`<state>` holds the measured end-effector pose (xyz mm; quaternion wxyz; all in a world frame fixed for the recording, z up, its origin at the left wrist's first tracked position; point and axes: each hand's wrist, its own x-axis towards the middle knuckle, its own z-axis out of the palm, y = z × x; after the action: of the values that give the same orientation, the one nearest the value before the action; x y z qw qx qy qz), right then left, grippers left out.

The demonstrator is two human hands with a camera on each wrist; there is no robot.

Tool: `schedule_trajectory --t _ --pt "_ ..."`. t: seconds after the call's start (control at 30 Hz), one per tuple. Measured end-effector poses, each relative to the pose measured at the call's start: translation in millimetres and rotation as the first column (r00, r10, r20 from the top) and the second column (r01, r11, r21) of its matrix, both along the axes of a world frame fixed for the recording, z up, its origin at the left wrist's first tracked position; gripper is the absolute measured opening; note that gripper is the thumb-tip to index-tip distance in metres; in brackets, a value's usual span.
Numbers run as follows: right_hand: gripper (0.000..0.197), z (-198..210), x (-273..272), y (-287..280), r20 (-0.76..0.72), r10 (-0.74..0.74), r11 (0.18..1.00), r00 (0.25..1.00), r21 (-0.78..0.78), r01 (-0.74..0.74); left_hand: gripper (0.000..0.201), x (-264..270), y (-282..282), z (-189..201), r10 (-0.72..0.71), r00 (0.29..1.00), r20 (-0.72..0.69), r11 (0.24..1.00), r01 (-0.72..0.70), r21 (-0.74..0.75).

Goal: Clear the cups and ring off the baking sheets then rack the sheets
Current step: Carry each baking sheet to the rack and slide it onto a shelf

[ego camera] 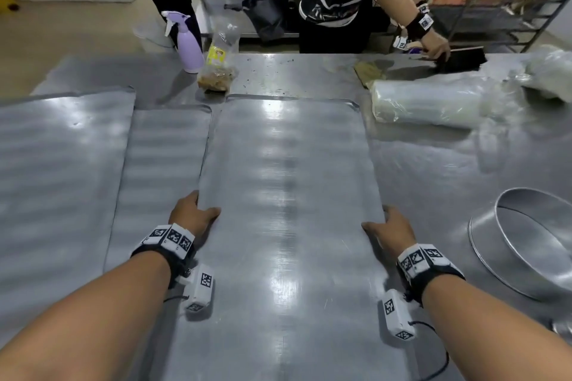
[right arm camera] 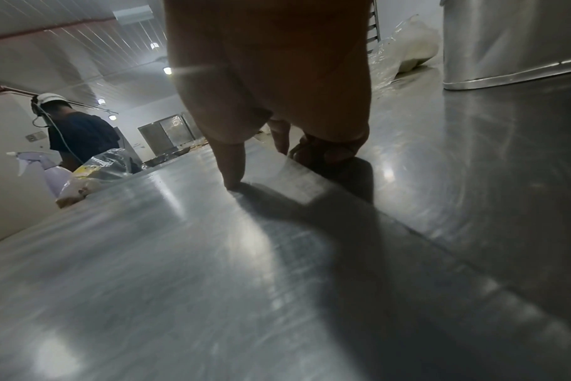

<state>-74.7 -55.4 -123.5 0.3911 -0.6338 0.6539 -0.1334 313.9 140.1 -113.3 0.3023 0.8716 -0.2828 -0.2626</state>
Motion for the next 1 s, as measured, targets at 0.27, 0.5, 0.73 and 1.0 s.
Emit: schedule_trajectory --t 0.27,0.5,0.73,1.0 --pt "0.054 2.0 1.7 -2.5 -0.031 0.053 0.998 0.998 -0.033 -0.054 0.055 -3.6 -6.9 -0.9 -0.001 0.984 0.178 0.974 -0.039 0.222" --pt "0.042 14.5 5.4 4.9 -0.180 0.084 0.991 0.980 -0.085 -0.100 0.062 -5.6 -5.6 2.9 0.078 0.974 0.215 0.964 -0.128 0.232" --pt "0.054 2.3 4.9 2.1 -0.171 0.082 0.993 0.982 -0.075 -0.096 0.037 -6.8 -5.0 16.3 0.160 0.981 0.108 0.976 -0.173 0.133" --pt "0.037 13.1 -19.2 -21.3 -0.191 0.020 0.997 0.981 -0.073 -0.034 0.039 -25.8 -16.6 8.3 0.080 0.995 0.060 0.988 -0.087 0.128"
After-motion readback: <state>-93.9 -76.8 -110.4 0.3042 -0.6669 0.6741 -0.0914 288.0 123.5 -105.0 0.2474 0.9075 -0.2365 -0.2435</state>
